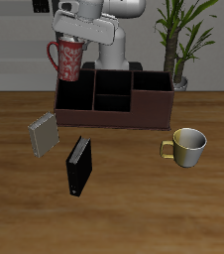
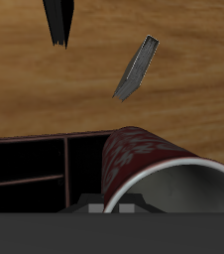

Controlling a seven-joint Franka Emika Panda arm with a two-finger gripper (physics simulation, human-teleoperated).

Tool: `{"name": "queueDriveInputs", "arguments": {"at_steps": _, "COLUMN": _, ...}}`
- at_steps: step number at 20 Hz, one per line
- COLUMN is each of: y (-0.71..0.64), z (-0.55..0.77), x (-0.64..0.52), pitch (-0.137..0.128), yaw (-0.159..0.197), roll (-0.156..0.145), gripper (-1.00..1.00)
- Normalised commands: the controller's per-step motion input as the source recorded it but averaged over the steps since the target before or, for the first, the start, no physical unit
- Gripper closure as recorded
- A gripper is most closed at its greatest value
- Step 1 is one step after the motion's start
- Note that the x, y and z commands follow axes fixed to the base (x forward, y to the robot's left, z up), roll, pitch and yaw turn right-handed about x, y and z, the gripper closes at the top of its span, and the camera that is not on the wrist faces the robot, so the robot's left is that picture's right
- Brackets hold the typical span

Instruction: Place the red mug into the back desk caddy's left compartment

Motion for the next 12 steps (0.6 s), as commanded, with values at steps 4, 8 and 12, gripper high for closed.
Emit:
{"name": "queueDriveInputs", "arguments": {"at_steps": 4, "y": 0.07, "z": -0.06, "x": -0.04, "pitch": -0.01, "yaw": -0.01, "roll": -0.012, "gripper": 1.0}}
{"name": "queueDriveInputs", "arguments": {"at_steps": 8, "y": 0.12, "z": -0.1, "x": -0.11, "pitch": -0.004, "yaw": -0.004, "roll": 0.019, "gripper": 1.0}}
{"name": "queueDriveInputs", "arguments": {"at_steps": 12, "y": 0.08, "z": -0.08, "x": -0.04, "pitch": 0.003, "yaw": -0.003, "roll": 0.011, "gripper": 1.0}}
